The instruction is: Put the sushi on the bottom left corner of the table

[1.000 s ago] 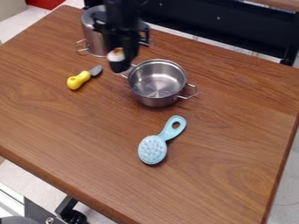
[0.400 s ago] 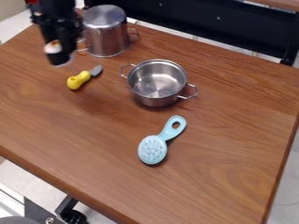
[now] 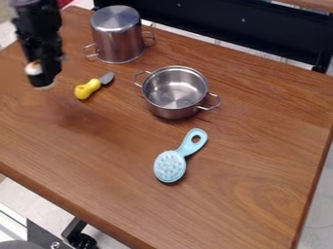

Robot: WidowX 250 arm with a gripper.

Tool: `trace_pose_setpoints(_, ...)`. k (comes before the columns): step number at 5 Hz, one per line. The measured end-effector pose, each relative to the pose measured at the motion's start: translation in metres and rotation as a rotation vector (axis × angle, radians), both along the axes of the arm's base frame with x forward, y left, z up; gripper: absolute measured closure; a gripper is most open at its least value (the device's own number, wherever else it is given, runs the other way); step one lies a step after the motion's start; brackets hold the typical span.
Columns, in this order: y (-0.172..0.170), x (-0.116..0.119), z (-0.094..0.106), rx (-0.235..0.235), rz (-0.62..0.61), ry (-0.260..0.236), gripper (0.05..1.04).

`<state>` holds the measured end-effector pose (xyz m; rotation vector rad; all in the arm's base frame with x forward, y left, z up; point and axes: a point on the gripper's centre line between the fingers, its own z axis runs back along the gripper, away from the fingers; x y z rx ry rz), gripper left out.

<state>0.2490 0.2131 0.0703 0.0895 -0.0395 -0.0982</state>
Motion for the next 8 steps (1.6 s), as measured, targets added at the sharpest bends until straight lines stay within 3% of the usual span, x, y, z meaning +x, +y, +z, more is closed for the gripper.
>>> trace_pose_setpoints(1, 0.014, -0.016, -0.014, 0.041, -0.041, 0.030, 0.722)
trace_pose_setpoints(3, 0.034, -0.033, -0.033, 0.055, -0.140, 0.052, 0.722)
trace_pose_setpoints(4, 0.039, -0.035, -0.040, 0.094, -0.153, 0.033, 0.723)
trace_pose_setpoints(5, 0.038, -0.038, -0.045, 0.079, -0.156, 0.049, 0.677)
trace_pose_setpoints(7, 0.029, -0.035, -0.053, 0.084, -0.126, 0.077, 0.117)
trace_pose_setpoints(8, 0.023, -0.035, -0.054, 0.052, -0.119, 0.080, 0.085)
